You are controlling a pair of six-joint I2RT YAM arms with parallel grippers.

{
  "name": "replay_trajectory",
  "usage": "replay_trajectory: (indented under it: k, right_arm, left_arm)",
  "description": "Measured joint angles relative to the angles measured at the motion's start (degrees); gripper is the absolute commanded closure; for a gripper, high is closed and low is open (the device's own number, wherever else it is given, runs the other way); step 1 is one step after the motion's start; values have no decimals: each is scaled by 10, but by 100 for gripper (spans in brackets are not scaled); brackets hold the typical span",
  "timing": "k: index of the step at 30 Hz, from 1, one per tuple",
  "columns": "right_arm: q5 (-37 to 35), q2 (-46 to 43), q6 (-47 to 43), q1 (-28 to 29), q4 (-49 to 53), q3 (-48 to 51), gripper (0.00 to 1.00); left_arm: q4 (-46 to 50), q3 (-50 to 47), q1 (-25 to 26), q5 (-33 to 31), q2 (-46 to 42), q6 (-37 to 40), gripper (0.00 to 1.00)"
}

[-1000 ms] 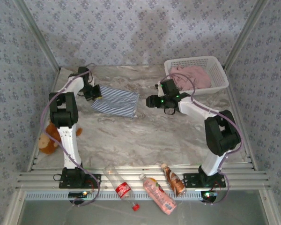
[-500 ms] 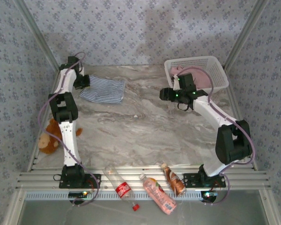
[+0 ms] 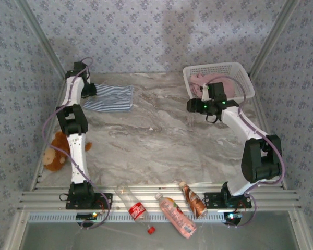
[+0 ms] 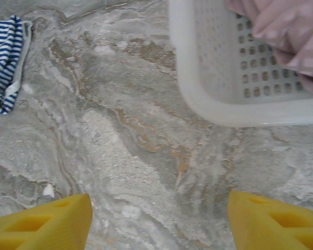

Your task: Fold and stack the tank tops

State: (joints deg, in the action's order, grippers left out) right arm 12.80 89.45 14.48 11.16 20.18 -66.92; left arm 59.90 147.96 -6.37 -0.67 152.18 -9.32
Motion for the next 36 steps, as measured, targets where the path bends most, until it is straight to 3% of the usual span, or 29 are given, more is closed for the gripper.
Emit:
replay_trajectory:
  k: [3,9,15,18,29,31,32,36]
  right_arm:
    - [-3,0,-13,-19,8,-16,27]
    - [-13,23,-43,-59,12,-74,25]
    - [-35,95,-65,-95,15,-147,22]
    - [-45,148,-63,-106,23,-194,14]
    - [-94,340,-22,-117,123,-398,13]
    - [-100,364,-20,-117,143,-424,14]
    - [-101,379,-19,-117,156,-439,15]
    - [-99,421,-17,-116,182,-471,21]
  left_arm:
    - [-1,15,0,-23,0,-1,54]
    - [1,19,0,-73,-3,-8,42]
    - [21,18,3,-58,-59,-7,38]
    - [25,-11,14,-40,-125,-7,37]
    - [-108,-430,109,78,-446,-80,34]
    - [-142,-506,121,107,-480,-105,33]
    - [-165,-543,127,123,-494,-118,22]
    - [-242,-657,153,178,-529,-177,21]
